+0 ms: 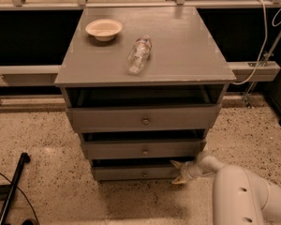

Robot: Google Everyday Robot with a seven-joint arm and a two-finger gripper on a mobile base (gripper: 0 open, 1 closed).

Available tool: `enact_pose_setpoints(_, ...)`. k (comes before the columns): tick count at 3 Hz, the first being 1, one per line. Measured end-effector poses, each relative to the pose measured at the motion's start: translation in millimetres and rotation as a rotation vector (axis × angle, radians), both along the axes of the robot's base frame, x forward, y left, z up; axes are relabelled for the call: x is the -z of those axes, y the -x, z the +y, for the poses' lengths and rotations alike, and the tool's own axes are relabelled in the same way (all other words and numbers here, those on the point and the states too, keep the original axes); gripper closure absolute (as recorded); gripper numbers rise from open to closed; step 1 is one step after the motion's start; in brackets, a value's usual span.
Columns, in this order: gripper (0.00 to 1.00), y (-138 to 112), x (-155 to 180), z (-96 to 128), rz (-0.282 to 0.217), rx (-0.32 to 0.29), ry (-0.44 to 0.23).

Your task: Open bottom drawer

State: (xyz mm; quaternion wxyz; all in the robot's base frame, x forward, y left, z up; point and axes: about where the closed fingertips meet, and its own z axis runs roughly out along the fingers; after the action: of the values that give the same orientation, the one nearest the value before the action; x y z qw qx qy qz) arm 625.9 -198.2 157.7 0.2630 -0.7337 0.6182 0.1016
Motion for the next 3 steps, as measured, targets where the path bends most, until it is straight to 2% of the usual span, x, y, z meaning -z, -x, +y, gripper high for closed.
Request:
enact_pose_setpoints(1, 0.54, 10.5, -3.0, -6.5, 0.023, 0.003, -0.012)
enact_pose_setpoints(2, 0.53, 9.7, -5.7, -6.4, 0.023, 0.003, -0.012)
enact_pose_setpoints(3, 0.31, 9.7, -5.7, -6.4, 0.023, 0.003, -0.012)
